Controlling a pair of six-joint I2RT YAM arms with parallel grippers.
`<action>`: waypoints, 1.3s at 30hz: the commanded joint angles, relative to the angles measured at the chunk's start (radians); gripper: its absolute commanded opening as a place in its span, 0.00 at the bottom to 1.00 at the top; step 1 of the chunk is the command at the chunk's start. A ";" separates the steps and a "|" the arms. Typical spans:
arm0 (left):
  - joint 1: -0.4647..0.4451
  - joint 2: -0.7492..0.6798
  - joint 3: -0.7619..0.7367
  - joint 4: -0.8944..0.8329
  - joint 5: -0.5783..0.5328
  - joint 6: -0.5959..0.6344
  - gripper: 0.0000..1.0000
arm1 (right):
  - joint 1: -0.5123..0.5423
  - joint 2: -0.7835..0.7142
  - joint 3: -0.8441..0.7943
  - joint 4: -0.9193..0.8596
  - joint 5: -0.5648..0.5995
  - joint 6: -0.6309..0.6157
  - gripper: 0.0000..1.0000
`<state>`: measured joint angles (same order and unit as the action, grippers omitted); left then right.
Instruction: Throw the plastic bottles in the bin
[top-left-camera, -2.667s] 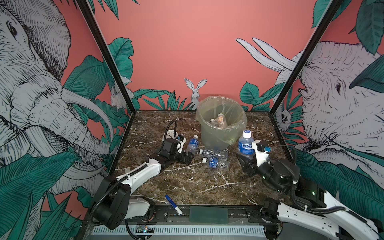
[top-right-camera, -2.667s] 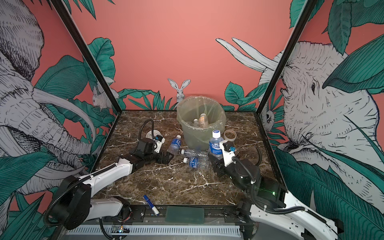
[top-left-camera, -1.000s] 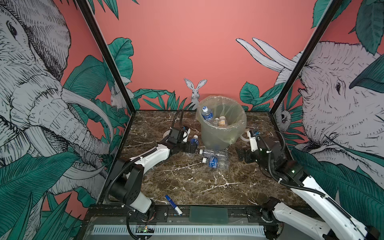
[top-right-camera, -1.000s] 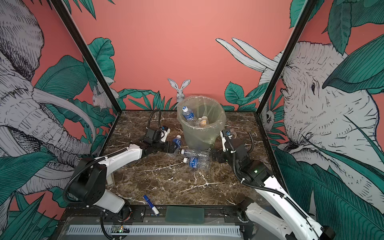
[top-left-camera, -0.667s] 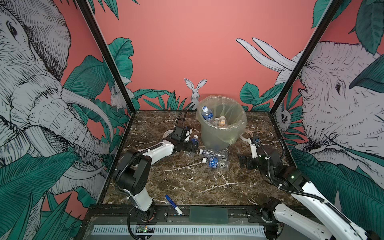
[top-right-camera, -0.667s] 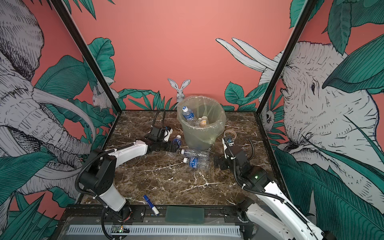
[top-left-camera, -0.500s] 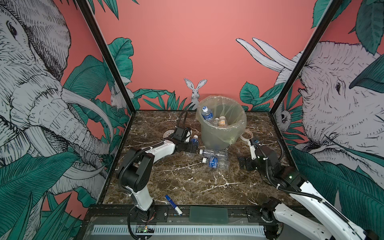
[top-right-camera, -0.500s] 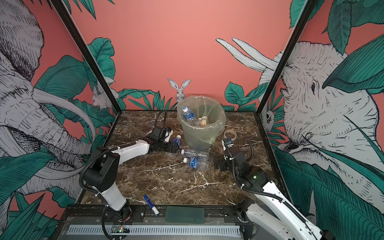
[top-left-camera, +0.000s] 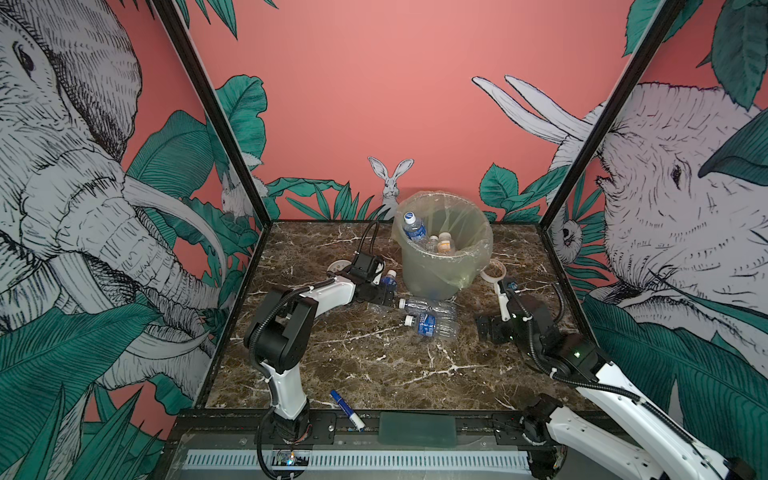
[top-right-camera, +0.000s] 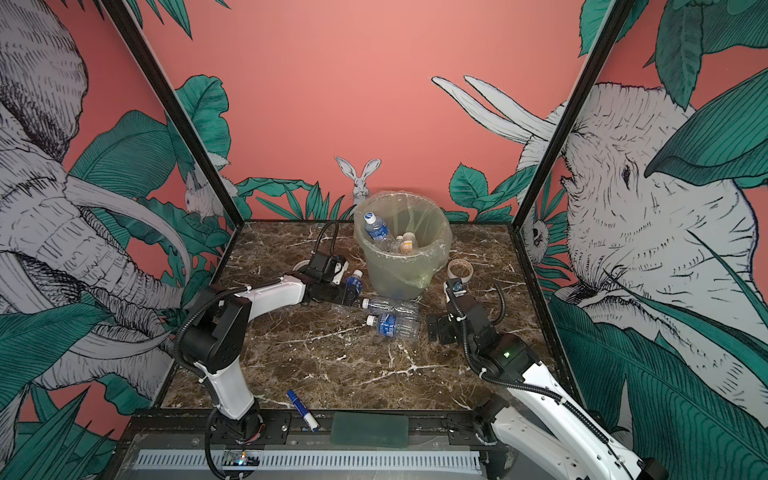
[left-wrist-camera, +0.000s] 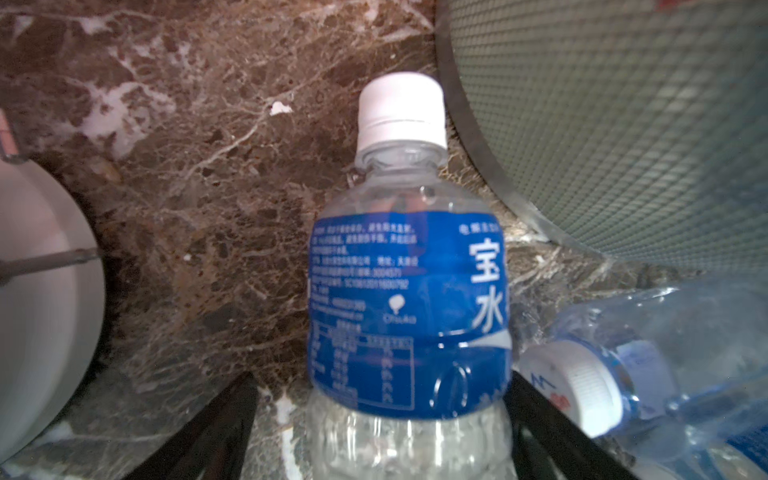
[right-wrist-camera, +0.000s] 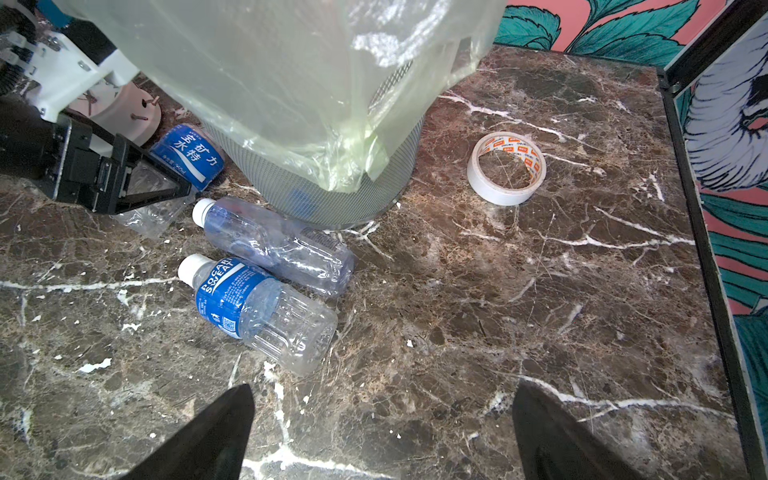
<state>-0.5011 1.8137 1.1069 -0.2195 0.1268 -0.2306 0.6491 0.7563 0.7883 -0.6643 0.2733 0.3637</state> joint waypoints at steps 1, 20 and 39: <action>0.001 0.003 0.030 -0.027 -0.017 0.023 0.90 | 0.002 -0.005 -0.014 0.020 0.009 0.011 0.99; -0.005 0.028 0.029 -0.031 -0.005 0.030 0.72 | 0.003 -0.002 -0.024 0.025 0.001 0.015 0.97; -0.005 -0.214 -0.183 0.062 0.013 0.013 0.61 | 0.002 0.012 -0.038 0.055 -0.018 0.017 0.96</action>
<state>-0.5034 1.6627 0.9619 -0.1829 0.1234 -0.2131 0.6491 0.7677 0.7609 -0.6399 0.2642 0.3676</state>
